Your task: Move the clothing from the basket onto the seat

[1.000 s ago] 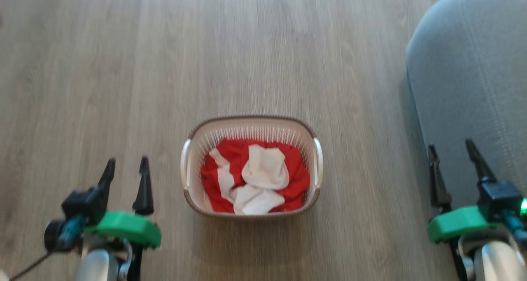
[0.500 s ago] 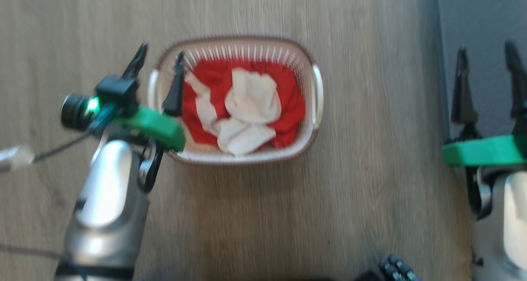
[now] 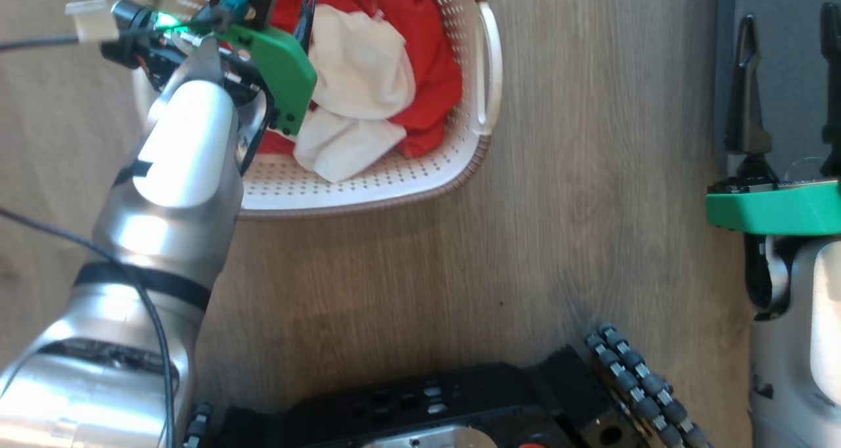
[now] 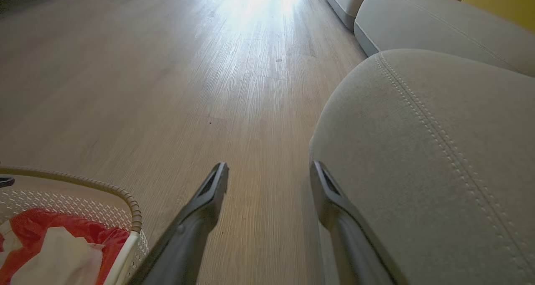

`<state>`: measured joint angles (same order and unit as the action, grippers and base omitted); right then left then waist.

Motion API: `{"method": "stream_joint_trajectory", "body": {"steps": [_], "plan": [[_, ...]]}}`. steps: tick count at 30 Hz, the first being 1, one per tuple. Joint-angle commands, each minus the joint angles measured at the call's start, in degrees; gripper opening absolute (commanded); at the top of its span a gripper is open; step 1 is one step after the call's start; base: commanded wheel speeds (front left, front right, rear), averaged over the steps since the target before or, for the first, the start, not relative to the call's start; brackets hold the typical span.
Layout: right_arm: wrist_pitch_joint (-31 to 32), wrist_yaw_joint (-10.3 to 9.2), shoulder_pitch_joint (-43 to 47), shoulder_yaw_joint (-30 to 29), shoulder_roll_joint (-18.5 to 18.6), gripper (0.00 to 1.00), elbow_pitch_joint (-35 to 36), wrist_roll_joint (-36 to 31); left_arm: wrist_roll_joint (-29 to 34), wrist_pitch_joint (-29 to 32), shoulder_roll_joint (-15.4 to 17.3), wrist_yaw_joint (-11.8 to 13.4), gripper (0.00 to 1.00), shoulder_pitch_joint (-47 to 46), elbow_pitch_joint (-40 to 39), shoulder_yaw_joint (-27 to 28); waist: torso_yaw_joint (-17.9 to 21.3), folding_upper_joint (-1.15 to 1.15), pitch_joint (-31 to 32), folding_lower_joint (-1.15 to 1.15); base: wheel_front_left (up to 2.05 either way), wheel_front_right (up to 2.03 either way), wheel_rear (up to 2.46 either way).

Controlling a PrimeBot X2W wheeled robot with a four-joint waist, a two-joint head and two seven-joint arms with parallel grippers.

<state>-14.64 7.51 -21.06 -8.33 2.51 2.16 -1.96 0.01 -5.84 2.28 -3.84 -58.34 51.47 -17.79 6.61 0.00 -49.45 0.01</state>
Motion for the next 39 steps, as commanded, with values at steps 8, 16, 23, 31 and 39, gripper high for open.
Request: {"method": "stream_joint_trajectory", "body": {"steps": [8, 16, 23, 31, 39], "plan": [[-0.4, -0.02, 1.8, 0.3, 0.4, 1.0, 2.9, 1.4, -1.0, 4.9, 0.6, 2.1, 1.0, -6.4, 10.4, -1.5, 2.8, 0.0, -5.8, -0.01, 0.0, 0.0, 0.0], [-0.4, -0.02, 2.0, 1.0, 0.4, 1.0, 3.4, 2.2, -2.4, 9.0, 0.6, 4.0, 1.0, -9.9, 16.9, -4.2, 3.3, 0.0, -7.6, -0.01, 0.0, 0.0, 0.0], [-0.4, -0.02, 1.9, 1.5, 0.4, 1.0, 3.6, 2.5, -1.4, 12.7, 0.6, 4.3, 1.0, -11.0, 20.0, -7.5, 3.1, 0.0, -8.4, -0.01, 0.0, 0.0, 0.0], [-0.4, -0.02, 2.3, 1.9, 0.4, 1.0, 4.4, 2.5, -0.1, 14.6, 1.7, 5.4, 1.0, -11.6, 21.5, -9.8, 3.9, 0.0, -9.6, -0.01, 0.0, 0.0, 0.0], [-0.4, -0.02, 3.5, 1.8, 0.4, 1.0, 4.4, 2.4, -0.4, 15.5, 1.8, 6.0, 1.0, -12.2, 21.9, -10.4, 3.4, 0.0, -9.9, -0.01, 0.0, 0.0, 0.0]]}}
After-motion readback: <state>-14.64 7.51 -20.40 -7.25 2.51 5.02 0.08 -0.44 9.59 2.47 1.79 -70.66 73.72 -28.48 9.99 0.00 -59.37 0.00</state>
